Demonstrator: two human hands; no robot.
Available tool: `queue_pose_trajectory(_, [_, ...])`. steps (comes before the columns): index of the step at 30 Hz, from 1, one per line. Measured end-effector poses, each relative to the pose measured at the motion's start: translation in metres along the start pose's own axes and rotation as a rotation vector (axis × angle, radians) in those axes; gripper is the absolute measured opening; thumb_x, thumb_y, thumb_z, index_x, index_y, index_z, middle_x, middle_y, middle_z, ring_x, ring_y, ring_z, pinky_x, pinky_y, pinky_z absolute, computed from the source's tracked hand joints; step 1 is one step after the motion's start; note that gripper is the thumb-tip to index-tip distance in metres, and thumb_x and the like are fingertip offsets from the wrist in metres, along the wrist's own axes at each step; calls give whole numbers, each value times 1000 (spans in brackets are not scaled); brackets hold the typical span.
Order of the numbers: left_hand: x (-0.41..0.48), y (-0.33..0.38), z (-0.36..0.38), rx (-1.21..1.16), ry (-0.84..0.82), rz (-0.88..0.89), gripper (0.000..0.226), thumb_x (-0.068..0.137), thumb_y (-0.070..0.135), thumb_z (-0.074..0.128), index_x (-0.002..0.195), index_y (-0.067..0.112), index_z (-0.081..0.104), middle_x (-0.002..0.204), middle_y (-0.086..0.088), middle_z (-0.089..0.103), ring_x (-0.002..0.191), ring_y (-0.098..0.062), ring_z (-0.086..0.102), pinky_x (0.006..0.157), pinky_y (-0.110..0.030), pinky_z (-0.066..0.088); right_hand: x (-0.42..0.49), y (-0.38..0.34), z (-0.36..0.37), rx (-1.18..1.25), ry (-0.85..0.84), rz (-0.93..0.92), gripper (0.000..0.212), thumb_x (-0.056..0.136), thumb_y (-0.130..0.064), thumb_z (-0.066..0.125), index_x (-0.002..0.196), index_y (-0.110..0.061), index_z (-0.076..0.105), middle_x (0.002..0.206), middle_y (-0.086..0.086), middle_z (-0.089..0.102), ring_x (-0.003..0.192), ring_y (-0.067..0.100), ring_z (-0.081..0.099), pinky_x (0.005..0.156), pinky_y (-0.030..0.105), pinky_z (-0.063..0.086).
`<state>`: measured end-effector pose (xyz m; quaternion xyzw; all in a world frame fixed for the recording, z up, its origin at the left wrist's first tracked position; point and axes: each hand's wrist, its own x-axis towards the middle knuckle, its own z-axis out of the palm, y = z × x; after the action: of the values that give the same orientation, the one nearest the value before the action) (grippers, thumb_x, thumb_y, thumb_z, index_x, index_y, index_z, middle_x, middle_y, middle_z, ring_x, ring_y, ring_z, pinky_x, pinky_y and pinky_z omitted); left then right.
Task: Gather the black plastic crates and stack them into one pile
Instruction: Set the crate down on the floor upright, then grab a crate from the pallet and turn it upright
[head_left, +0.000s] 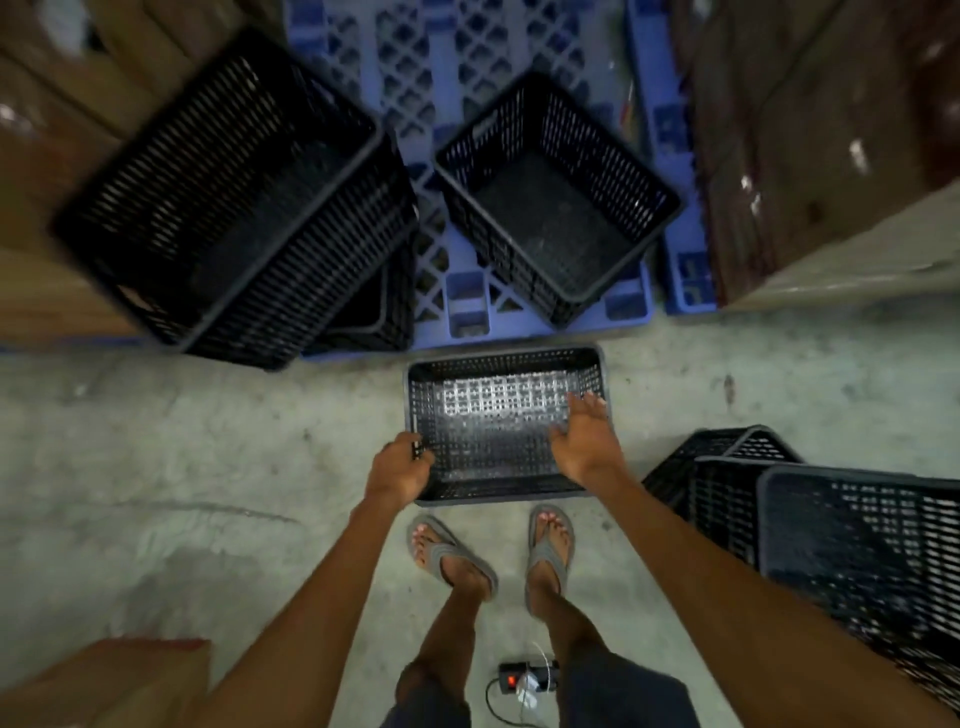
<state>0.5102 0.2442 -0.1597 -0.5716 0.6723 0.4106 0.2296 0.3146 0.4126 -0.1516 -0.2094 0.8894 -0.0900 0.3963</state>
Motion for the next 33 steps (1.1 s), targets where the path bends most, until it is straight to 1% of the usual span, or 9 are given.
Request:
queue_pose_trajectory(5, [-93, 44, -51, 9, 94, 123, 42, 92, 25, 58, 132, 17, 55, 124, -17, 66, 110, -32, 64, 93, -32, 47, -68, -29, -73, -41, 82, -59, 65, 99, -32, 45, 155, -10, 20, 164, 14, 10, 152, 30, 10, 120, 41, 25])
queue_pose_trajectory(8, [-126, 75, -73, -6, 143, 198, 43, 92, 24, 59, 134, 16, 55, 129, -15, 64, 118, -32, 60, 97, -33, 45, -90, -45, -107, -17, 104, -93, 64, 100, -32, 43, 155, -11, 19, 164, 14, 9, 152, 31, 9, 118, 44, 28])
queue_pose_trajectory(12, [-149, 114, -92, -41, 170, 246, 46, 93, 23, 58, 138, 14, 51, 134, -15, 61, 124, -32, 57, 103, -35, 44, -103, -67, -140, -42, 130, -153, 62, 101, -32, 43, 155, -12, 20, 164, 12, 10, 151, 31, 11, 118, 43, 28])
queue_pose_trajectory(17, [-162, 136, -121, -122, 243, 270, 45, 92, 23, 61, 135, 13, 54, 128, -14, 65, 119, -29, 61, 98, -33, 47, -108, -105, -169, -83, 116, -252, 62, 101, -33, 42, 155, -10, 21, 164, 12, 14, 150, 31, 16, 117, 46, 29])
queue_pose_trajectory(22, [-148, 122, -189, -204, 354, 217, 44, 92, 27, 60, 134, 15, 55, 120, -15, 67, 112, -30, 63, 91, -33, 48, -89, -186, -193, -112, 120, -396, 61, 103, -33, 40, 155, -9, 20, 164, 12, 15, 150, 31, 15, 117, 47, 29])
queue_pose_trajectory(25, [-125, 101, -235, -245, 423, 177, 43, 94, 29, 58, 135, 15, 53, 118, -15, 68, 108, -31, 64, 89, -37, 51, -67, -242, -198, -143, 124, -454, 60, 103, -34, 39, 155, -10, 21, 164, 10, 16, 151, 30, 14, 117, 46, 30])
queue_pose_trajectory(27, [-100, 81, -268, -301, 476, 128, 44, 95, 29, 58, 136, 14, 52, 123, -14, 65, 110, -31, 63, 91, -38, 51, -45, -288, -196, -164, 116, -481, 60, 103, -34, 40, 155, -11, 20, 164, 10, 16, 151, 29, 16, 117, 46, 31])
queue_pose_trajectory(29, [-79, 64, -295, -336, 533, 78, 46, 95, 29, 58, 137, 13, 51, 130, -14, 61, 117, -31, 59, 97, -40, 49, -24, -323, -195, -169, 113, -505, 60, 103, -33, 41, 155, -11, 22, 163, 10, 19, 149, 30, 22, 114, 46, 36])
queue_pose_trajectory(33, [-9, 25, -350, -400, 583, -43, 51, 94, 27, 59, 139, 6, 46, 133, -19, 58, 122, -37, 57, 100, -42, 48, 41, -404, -180, -219, 89, -509, 60, 102, -33, 44, 153, -8, 26, 160, 13, 25, 145, 32, 30, 111, 45, 39])
